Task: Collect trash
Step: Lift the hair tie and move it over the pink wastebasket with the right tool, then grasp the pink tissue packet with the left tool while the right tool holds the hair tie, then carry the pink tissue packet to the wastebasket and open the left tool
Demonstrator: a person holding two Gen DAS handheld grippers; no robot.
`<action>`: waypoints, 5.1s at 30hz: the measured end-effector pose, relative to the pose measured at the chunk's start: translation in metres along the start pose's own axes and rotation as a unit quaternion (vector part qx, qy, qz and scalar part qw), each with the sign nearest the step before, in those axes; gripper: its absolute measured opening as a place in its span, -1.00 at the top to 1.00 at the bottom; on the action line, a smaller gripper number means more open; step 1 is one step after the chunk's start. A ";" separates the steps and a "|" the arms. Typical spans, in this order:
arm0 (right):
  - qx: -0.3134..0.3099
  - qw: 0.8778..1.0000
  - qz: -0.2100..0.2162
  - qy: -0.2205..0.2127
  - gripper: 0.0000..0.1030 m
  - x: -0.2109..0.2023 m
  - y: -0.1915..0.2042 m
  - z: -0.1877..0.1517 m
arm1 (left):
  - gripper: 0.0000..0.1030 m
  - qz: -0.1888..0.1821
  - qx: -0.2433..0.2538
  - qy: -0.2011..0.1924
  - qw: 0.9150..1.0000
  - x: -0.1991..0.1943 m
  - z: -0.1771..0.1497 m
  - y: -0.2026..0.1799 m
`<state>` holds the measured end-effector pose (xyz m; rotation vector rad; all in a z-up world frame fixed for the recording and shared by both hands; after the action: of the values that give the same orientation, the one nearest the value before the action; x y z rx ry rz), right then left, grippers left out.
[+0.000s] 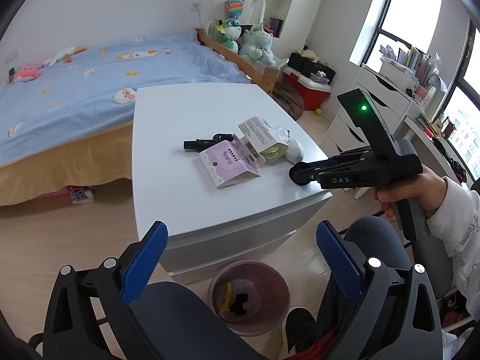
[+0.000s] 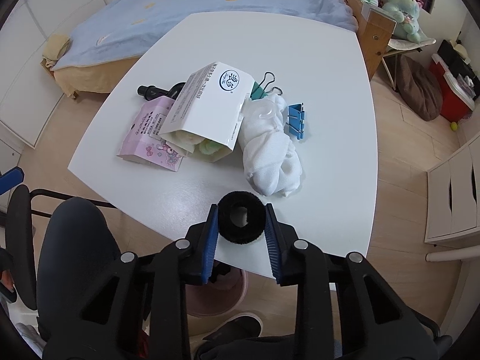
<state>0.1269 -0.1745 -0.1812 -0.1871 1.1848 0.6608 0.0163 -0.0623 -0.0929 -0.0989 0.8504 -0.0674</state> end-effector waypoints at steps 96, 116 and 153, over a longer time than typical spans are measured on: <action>-0.003 0.997 0.033 -0.067 0.42 -0.050 0.028 -0.006 | 0.07 0.017 -0.073 0.104 0.992 0.096 0.052 0.015; -0.013 0.996 0.037 -0.083 0.42 -0.066 0.038 -0.002 | 0.08 0.012 -0.025 0.061 0.998 0.055 0.061 0.006; -0.035 0.990 0.061 -0.119 0.42 -0.122 0.081 -0.062 | 0.05 -0.042 0.087 0.047 0.994 -0.005 -0.010 -0.057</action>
<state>0.0057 -0.1846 -0.0786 -0.0915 0.9504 0.8105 0.0047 -0.1193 -0.0895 0.0324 0.9312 -0.2264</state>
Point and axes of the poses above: each gripper's, at about its wrist camera, not at the fingertips, and x roughly the way its jaws point, y to its left, z to its top, the point moved 9 cm from there along x, roughly the way its jaws point, and after that the axes turned 8 degrees about z, right-handed, at the moved point
